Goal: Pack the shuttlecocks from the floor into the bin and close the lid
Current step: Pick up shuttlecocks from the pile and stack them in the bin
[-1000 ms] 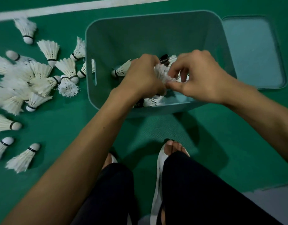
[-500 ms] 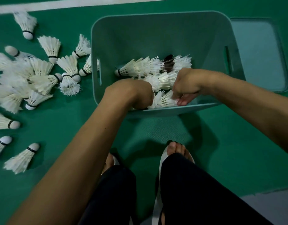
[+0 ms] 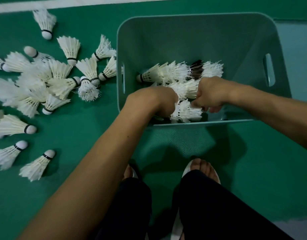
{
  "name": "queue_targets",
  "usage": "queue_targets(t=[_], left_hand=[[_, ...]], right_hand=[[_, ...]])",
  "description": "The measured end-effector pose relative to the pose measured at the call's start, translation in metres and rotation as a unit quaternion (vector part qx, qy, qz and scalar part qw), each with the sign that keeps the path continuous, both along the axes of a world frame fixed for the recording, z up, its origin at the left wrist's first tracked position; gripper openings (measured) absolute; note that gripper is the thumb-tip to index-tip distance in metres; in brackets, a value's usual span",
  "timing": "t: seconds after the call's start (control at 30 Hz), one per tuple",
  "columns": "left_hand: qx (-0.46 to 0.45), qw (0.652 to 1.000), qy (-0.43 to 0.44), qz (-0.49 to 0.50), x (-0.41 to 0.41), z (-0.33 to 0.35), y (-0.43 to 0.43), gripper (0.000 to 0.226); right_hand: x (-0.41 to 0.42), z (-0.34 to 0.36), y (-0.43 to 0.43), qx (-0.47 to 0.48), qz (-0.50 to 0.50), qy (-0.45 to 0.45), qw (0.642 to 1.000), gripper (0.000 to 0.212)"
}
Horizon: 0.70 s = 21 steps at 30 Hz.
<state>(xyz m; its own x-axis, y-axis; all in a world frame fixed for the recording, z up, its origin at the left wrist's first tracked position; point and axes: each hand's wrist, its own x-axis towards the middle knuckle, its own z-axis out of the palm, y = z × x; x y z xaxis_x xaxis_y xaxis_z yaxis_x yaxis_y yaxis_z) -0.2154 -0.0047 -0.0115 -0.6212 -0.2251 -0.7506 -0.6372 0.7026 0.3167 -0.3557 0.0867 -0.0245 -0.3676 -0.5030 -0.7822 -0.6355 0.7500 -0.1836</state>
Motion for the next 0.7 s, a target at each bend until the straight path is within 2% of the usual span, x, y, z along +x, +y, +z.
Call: queue_targets(t=[0.13, 0.3, 0.5, 0.63, 0.7], left_hand=[[0.000, 0.995, 0.067, 0.078, 0.005, 0.016, 0.001, 0.056], [-0.039, 0.968, 0.215, 0.124, 0.027, 0.050, 0.006, 0.056], [-0.100, 0.869, 0.423, 0.238, 0.088, 0.074, -0.012, 0.040], [-0.124, 0.794, 0.484, 0.348, 0.139, 0.061, -0.034, 0.034], [-0.131, 0.791, 0.469, 0.371, 0.168, 0.048, -0.047, 0.031]], right_hand=[[-0.005, 0.029, -0.007, -0.014, -0.009, 0.036, 0.999, 0.030], [0.007, 0.075, -0.006, -0.189, -0.057, 0.045, 0.979, 0.024], [0.078, 0.112, -0.021, -0.393, -0.091, -0.025, 0.915, 0.024], [0.134, 0.099, -0.049, -0.474, -0.058, -0.016, 0.878, 0.026], [0.165, 0.092, -0.064, -0.496, -0.050, -0.019, 0.867, 0.023]])
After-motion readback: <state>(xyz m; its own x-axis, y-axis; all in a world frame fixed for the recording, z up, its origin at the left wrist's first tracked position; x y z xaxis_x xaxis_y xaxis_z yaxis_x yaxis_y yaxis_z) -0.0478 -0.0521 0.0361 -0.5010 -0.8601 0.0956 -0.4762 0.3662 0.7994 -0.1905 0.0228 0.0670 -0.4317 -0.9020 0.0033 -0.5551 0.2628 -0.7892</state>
